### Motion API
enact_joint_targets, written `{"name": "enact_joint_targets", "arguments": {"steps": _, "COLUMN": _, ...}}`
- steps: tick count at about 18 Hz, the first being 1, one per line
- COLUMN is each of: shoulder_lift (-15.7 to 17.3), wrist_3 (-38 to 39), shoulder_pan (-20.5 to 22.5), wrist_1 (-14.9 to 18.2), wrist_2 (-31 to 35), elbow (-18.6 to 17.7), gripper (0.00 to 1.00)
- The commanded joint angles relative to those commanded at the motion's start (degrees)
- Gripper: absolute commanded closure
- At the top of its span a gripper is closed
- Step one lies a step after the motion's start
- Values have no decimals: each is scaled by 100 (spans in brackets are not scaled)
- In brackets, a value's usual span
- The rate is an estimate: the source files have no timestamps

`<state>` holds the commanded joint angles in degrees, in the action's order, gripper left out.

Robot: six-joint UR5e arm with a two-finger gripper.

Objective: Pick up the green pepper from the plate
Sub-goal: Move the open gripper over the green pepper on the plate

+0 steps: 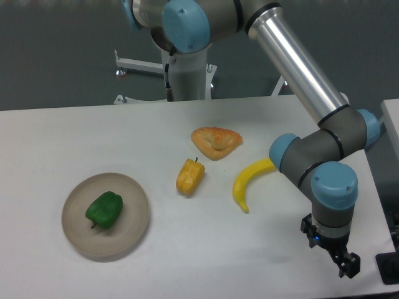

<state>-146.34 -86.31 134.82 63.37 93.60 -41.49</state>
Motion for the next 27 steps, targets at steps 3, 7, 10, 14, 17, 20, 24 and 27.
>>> {"name": "enact_joint_targets", "arguments": {"steps": 3, "shoulder_lift": 17, "wrist_3": 9, "shoulder_pan": -17, "wrist_1": -9, "wrist_2": 9, "elbow": -44, "gripper": 0}}
{"name": "enact_joint_targets", "arguments": {"steps": 7, "shoulder_lift": 201, "wrist_3": 61, "shoulder_pan": -79, "wrist_1": 35, "wrist_2": -26, "elbow": -210, "gripper": 0}}
{"name": "enact_joint_targets", "arguments": {"steps": 10, "shoulder_lift": 518, "wrist_3": 465, "shoulder_pan": -79, "wrist_1": 44, "wrist_2": -105, "elbow": -640, "gripper": 0}}
{"name": "enact_joint_targets", "arguments": {"steps": 14, "shoulder_lift": 772, "wrist_3": 1246, "shoulder_pan": -272, "wrist_1": 61, "wrist_2": -237, "elbow": -930, "gripper": 0}}
{"name": "enact_joint_targets", "arguments": {"steps": 17, "shoulder_lift": 1299, "wrist_3": 1791, "shoulder_pan": -316, "wrist_1": 61, "wrist_2": -675, "elbow": -1553, "gripper": 0}}
{"name": "enact_joint_targets", "arguments": {"steps": 20, "shoulder_lift": 1975, "wrist_3": 2905, "shoulder_pan": -404, "wrist_1": 44, "wrist_2": -1194, "elbow": -2362, "gripper": 0}}
{"name": "enact_joint_targets", "arguments": {"steps": 24, "shoulder_lift": 2565, "wrist_3": 3944, "shoulder_pan": -605, "wrist_1": 35, "wrist_2": -1722, "elbow": -2996, "gripper": 0}}
{"name": "enact_joint_targets", "arguments": {"steps": 27, "shoulder_lift": 2838, "wrist_3": 4858, "shoulder_pan": -860, "wrist_1": -17, "wrist_2": -1740, "elbow": -3383, "gripper": 0}}
